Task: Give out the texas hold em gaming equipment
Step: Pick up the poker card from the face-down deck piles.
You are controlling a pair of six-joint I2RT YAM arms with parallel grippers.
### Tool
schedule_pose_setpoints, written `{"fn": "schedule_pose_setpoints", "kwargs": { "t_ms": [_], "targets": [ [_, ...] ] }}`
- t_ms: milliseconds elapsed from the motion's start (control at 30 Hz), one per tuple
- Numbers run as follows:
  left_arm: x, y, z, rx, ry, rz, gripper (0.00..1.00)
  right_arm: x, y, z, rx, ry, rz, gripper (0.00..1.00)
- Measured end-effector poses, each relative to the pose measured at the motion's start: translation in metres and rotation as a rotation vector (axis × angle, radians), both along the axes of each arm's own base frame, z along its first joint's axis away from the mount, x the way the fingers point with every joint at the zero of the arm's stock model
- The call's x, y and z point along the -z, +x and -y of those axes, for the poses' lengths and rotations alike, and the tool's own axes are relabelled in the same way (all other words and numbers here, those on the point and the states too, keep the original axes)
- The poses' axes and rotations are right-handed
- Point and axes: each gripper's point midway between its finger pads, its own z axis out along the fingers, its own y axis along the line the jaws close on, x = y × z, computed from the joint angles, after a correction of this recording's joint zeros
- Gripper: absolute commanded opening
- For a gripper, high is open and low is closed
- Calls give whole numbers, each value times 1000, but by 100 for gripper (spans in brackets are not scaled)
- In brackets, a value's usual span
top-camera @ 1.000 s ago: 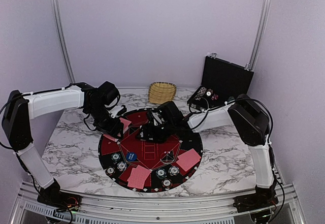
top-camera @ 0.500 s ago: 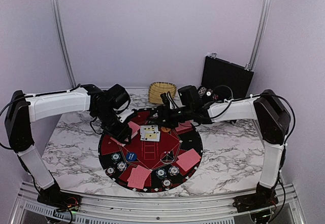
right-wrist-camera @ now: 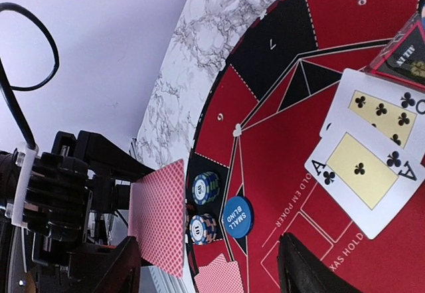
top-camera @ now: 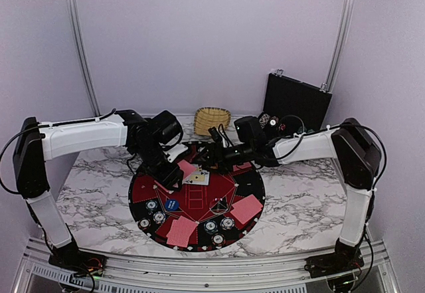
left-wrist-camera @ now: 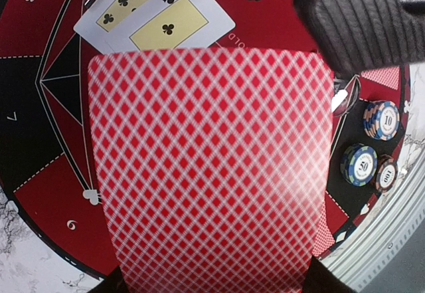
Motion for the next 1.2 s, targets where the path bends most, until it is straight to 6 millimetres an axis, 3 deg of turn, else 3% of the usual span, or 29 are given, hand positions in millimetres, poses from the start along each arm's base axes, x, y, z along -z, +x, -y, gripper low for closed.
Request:
{"fn": "schedule_pose_setpoints", "kwargs": {
  "t_ms": [467, 1200],
  "targets": [
    [1, -3, -1, 5, 11, -8, 42, -7, -26, -21, -65, 35, -13, 48],
    [1, -3, -1, 12, 13, -6, 42, -3, -21, -28, -58, 44, -40, 22]
  ]
}}
